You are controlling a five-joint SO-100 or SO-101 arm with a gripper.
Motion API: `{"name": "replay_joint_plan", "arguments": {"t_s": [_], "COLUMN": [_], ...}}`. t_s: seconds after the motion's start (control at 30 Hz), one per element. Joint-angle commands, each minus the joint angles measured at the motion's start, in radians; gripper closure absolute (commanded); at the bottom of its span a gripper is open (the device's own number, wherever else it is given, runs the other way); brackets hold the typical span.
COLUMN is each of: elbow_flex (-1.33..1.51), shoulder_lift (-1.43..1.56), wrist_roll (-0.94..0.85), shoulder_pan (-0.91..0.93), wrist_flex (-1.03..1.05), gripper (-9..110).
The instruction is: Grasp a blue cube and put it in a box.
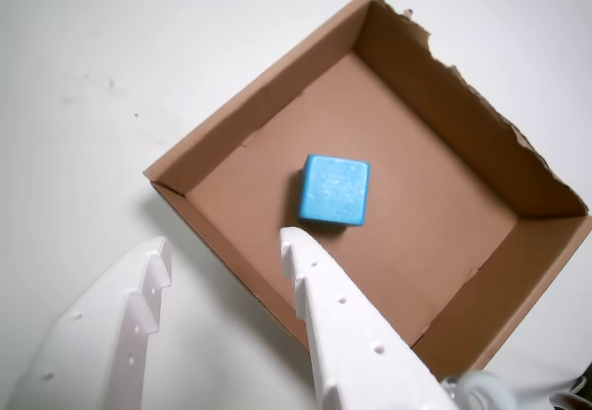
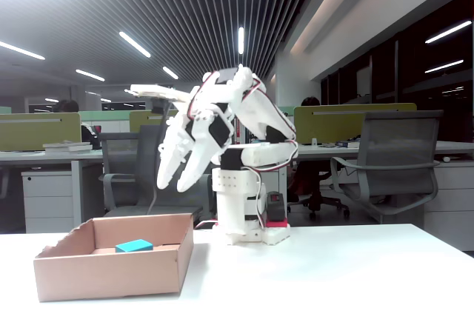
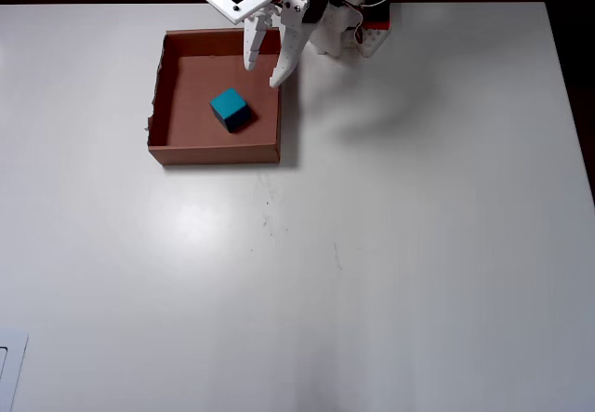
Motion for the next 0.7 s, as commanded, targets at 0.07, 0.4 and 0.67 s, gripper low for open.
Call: {"name": "replay_joint_plan", "arguments": {"t_s": [0.07, 0.4, 0.67], "elbow_flex": [0.066, 0.199, 0.202], "shoulder_lift": [0.097, 0.166, 0.167], "wrist_roll": [-0.023, -0.057, -0.064], "shoulder_pan": [0.044, 0.13, 0.164], "wrist_flex": [0.029, 0.011, 0.012], "gripper": [88, 88, 88]}}
